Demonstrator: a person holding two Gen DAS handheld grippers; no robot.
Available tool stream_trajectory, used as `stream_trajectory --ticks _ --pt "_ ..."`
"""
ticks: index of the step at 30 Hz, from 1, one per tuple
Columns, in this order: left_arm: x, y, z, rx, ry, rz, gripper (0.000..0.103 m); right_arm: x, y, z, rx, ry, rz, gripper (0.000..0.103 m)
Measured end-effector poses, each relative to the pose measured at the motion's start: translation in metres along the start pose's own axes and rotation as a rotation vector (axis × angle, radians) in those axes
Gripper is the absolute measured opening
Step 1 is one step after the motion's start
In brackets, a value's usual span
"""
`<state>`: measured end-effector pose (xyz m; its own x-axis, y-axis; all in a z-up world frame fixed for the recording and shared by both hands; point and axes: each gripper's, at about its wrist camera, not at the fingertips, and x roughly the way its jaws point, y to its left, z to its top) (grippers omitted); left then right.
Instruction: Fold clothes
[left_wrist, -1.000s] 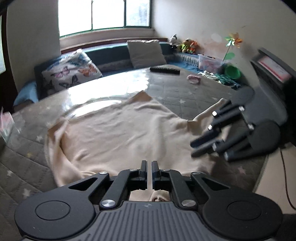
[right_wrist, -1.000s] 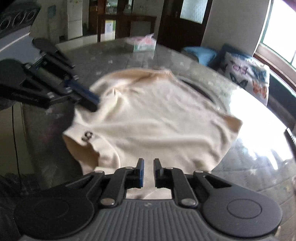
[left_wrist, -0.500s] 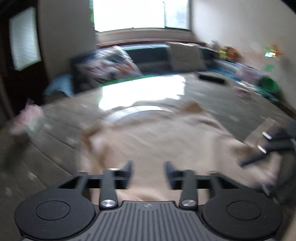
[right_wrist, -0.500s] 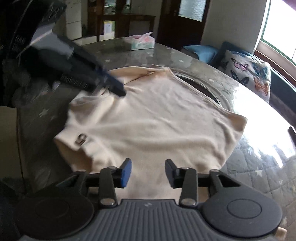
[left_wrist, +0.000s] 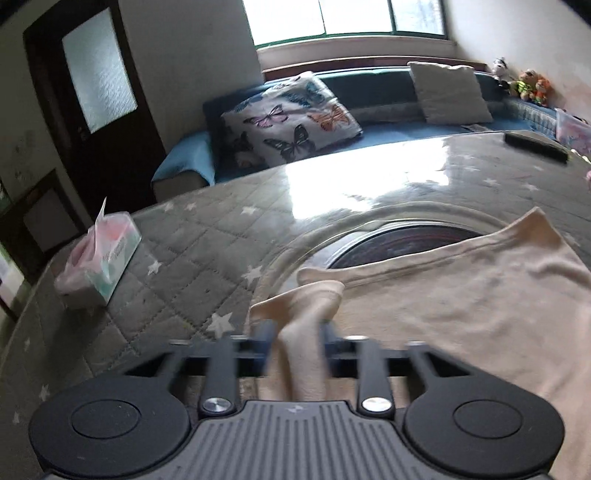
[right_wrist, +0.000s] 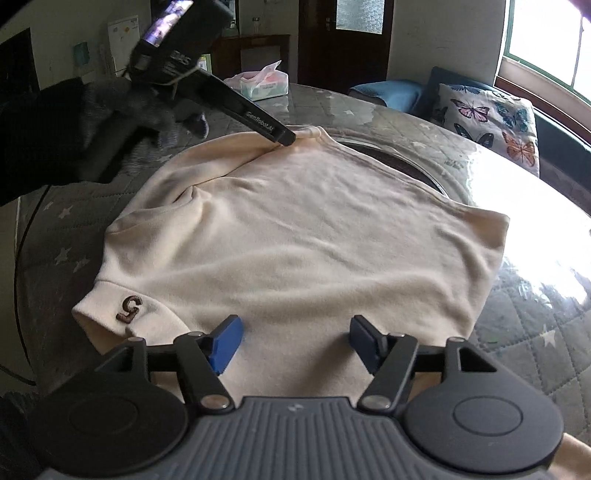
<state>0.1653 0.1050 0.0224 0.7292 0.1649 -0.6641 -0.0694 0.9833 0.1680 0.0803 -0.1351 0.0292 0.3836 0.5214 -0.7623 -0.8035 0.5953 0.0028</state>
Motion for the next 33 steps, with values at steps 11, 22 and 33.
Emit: stream_trajectory --ticks 11,22,33 --pt "-0.08 0.109 -0.043 -0.348 -0.121 0.112 0.006 0.0 0.001 -0.002 0.011 -0.003 -0.019 0.071" --pt "-0.094 0.155 -0.127 -0.464 0.011 0.206 0.02 0.002 0.002 -0.001 0.015 0.007 -0.048 0.077" --pt "-0.097 0.158 -0.116 -0.385 -0.024 0.209 0.04 -0.017 0.037 0.018 -0.056 -0.056 -0.001 0.07"
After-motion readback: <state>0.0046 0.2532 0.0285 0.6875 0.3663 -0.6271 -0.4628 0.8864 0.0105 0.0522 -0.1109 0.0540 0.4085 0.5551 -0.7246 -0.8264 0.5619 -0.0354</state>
